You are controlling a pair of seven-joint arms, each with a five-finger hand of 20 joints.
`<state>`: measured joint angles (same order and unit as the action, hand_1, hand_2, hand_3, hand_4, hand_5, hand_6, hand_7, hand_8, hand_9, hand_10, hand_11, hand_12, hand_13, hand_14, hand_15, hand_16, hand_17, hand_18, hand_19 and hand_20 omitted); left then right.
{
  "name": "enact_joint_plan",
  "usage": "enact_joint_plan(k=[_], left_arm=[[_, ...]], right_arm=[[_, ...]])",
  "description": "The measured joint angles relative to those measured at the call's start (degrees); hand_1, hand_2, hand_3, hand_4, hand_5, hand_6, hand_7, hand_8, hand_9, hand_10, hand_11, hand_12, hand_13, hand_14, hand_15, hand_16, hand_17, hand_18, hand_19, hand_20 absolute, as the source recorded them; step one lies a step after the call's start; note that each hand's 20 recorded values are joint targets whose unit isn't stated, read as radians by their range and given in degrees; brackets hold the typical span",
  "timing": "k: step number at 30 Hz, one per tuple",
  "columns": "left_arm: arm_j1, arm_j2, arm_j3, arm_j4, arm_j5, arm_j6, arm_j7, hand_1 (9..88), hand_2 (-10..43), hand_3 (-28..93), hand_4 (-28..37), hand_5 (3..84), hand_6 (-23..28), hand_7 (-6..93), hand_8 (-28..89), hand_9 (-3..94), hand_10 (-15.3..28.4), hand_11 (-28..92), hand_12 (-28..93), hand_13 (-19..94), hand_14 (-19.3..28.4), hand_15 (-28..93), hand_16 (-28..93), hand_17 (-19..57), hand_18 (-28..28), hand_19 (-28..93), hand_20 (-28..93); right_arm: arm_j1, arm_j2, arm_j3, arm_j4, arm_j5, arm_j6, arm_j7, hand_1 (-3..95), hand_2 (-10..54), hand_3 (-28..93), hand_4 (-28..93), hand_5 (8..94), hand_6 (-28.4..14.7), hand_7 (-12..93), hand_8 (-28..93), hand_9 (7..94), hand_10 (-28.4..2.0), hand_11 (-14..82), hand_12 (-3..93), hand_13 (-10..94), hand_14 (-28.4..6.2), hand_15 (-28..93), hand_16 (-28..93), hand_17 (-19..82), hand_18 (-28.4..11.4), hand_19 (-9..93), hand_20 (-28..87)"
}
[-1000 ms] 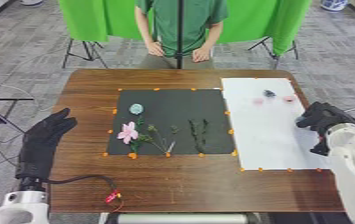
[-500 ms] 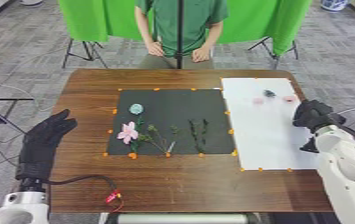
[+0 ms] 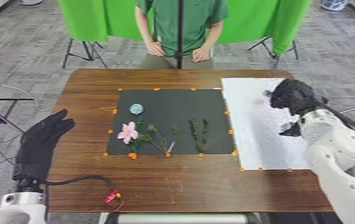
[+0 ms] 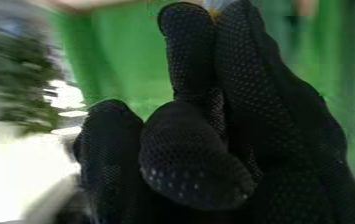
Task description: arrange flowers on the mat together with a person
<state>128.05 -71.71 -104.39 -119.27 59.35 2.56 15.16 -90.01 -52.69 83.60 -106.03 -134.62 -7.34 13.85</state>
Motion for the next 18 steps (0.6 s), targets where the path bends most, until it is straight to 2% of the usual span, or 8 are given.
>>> enact_joint_plan(k=[7,9,14,18], left_arm=[[0.13,0.68,0.05,0.0,-0.24,0.23,0.03,21.8,1.8,65,-24.0,47.1,3.0,14.4,-6,46.9,13.1,19,16,35,17.5,12,6,2.1,14.2,8,17],[0.33,0.74,0.05,-0.03,-0.5,0.51,0.2,17.7,4.4,64,-26.9,47.2,3.1,14.2,-6,46.9,13.2,19,16,35,17.5,12,6,2.1,14.2,8,17],[0.66,0.96,0.75,-0.05,-1.99,1.64,0.91,15.3,8.0,58,-28.2,48.1,3.1,13.7,-6,48.0,14.0,18,16,35,18.0,12,7,2.0,14.3,8,17],[0.65,1.27,1.55,0.01,-2.9,2.3,1.28,14.3,8.7,58,-28.2,48.2,3.3,13.7,-6,48.5,14.2,18,17,36,18.1,12,7,2.0,14.3,8,17]], right_arm=[[13.45,-0.43,-13.92,0.17,2.23,-2.87,-10.11,65.3,-9.5,52,-22,86.4,2.4,17,5,93.7,-9.1,18.2,23.1,94,0.4,69,17,74,-12.1,93,60],[17.41,-1.63,-18.79,1.61,2.14,-4.72,-11.94,65.1,-9.5,52,-22,86.3,2.4,17,5,93.7,-9.1,18.0,23.1,94,0.4,69,17,74,-12.1,93,60],[23.25,-7.53,-27.67,5.27,-1.2,-6.9,-16.73,64.9,-9.5,52,-22,86.1,2.6,17,5,93.7,-8.9,17.5,23.2,94,0.5,69,17,74,-12.2,93,61],[24.17,-12.64,-31.98,6.71,-3.96,-6.91,-18.98,64.6,-9.5,52,-22,85.9,2.9,17,4,93.7,-8.8,17.0,23.1,94,0.6,70,17,74,-12.1,93,62]])
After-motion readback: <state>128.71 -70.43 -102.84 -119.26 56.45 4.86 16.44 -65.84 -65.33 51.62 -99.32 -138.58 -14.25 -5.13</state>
